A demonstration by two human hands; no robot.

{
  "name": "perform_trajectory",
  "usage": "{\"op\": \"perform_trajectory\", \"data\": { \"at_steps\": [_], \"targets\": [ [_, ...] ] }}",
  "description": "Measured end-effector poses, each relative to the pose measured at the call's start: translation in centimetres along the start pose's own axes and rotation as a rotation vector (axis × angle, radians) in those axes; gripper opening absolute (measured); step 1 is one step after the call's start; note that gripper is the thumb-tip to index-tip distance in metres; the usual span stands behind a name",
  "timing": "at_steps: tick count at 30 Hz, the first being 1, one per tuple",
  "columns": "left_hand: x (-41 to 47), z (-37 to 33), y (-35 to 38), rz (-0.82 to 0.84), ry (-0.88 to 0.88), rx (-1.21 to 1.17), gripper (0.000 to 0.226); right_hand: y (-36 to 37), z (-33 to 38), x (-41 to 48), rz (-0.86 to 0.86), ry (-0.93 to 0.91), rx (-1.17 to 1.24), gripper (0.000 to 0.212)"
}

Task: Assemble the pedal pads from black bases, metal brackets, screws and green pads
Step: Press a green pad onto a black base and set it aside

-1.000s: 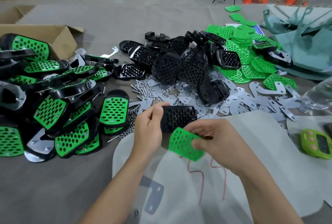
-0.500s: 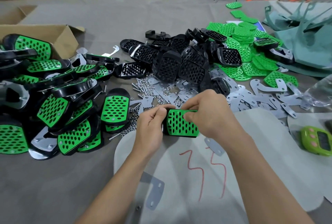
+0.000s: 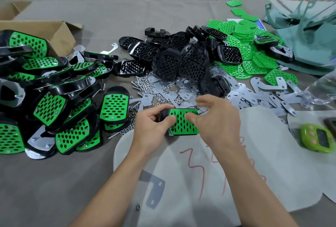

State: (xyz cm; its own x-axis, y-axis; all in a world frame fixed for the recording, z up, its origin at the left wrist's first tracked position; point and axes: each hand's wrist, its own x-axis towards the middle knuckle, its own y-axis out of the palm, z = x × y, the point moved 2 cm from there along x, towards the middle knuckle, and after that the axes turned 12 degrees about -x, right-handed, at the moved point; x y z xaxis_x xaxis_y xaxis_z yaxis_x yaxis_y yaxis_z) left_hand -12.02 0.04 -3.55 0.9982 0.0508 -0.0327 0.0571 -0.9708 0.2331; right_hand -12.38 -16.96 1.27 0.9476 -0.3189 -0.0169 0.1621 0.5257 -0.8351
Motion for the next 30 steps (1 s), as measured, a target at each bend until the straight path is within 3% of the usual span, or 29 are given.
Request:
{"op": "perform_trajectory", "data": {
  "at_steps": [3,5,7,11,13,19,24,30],
  "targets": [
    [-0.1,0.0,-0.1,-0.002,-0.010,-0.020,0.027,0.8,-1.6,0.1,0.153,0.048,0.160,0.050],
    [-0.3,-0.1,0.0,0.019,0.020,-0.006,0.029,1.2,-2.3,0.2,0.287,0.016,0.304,0.032],
    [-0.5,-0.2,0.1,0.041,0.042,-0.010,0.032,1.2,-2.6,0.1,0.290,-0.027,0.370,0.017],
    [-0.5,-0.6,0.0,0.108,-0.022,0.122,0.030,0.8,-3.0,-0.3,0.300,0.096,0.740,0.024],
    [-0.6,-0.9,0.0,0.161,-0.090,0.194,0.026,0.5,-3.0,-0.5,0.311,0.090,0.773,0.028],
    [-0.6,-2.1,0.4,0.132,-0.070,0.087,0.017,0.2,-1.9,-0.7,0.321,0.017,0.811,0.027],
    [-1.1,-2.3,1.0,0.029,-0.111,-0.132,0.017,0.3,-0.8,-1.0,0.609,-0.107,1.031,0.019],
    [-1.5,-3.4,0.2,0.190,0.077,0.436,0.017,0.8,-0.8,-1.5,0.451,-0.198,0.852,0.021]
  ]
}}
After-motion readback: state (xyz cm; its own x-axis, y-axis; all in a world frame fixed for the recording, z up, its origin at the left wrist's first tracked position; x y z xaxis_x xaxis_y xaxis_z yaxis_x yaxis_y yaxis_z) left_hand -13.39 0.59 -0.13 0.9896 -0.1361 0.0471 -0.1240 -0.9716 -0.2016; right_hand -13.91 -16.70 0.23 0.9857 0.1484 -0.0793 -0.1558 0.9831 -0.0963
